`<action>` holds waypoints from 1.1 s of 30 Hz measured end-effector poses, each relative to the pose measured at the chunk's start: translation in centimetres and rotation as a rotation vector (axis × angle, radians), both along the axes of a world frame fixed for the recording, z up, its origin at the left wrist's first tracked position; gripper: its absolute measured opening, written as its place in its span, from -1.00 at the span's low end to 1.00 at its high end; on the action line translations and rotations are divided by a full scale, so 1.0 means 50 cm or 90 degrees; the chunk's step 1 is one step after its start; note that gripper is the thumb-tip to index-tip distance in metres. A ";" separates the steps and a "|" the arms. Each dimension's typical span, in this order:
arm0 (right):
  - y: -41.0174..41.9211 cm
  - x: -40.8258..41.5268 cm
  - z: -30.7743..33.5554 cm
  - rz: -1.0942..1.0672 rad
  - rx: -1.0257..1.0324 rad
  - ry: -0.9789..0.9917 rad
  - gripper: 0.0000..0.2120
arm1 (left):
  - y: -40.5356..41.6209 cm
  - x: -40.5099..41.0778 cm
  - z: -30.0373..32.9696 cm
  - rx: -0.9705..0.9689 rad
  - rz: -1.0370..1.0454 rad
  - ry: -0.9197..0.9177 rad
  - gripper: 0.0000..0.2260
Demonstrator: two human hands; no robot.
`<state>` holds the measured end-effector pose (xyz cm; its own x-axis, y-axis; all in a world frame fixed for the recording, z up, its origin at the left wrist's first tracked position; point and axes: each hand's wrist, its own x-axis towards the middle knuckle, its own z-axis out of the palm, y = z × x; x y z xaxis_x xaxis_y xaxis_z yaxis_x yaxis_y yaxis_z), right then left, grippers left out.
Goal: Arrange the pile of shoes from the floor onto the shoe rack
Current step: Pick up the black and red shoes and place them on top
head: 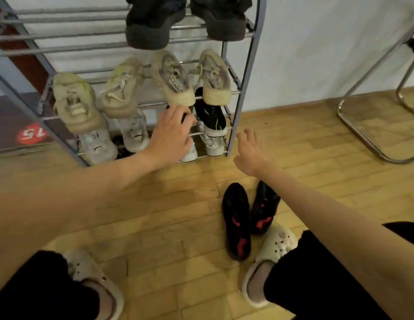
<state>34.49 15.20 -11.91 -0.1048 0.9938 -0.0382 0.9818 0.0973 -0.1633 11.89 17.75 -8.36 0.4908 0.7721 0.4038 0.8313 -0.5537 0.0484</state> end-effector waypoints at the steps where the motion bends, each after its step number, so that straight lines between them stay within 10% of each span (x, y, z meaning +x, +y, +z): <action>1: -0.010 0.021 -0.030 -0.017 -0.072 -0.020 -0.47 | -0.008 0.004 -0.031 -0.046 0.001 0.023 -0.74; 7: -0.039 0.143 -0.174 -0.131 -0.319 -0.083 -0.44 | -0.043 0.058 -0.180 -0.344 0.082 0.080 -0.61; 19: -0.112 0.195 -0.417 -0.367 -0.371 0.127 -0.26 | -0.131 0.217 -0.447 -0.778 0.157 -0.065 -0.36; 33: -0.101 0.179 -0.511 -0.555 -0.387 0.203 0.04 | -0.239 0.345 -0.560 -0.853 0.438 -0.018 0.11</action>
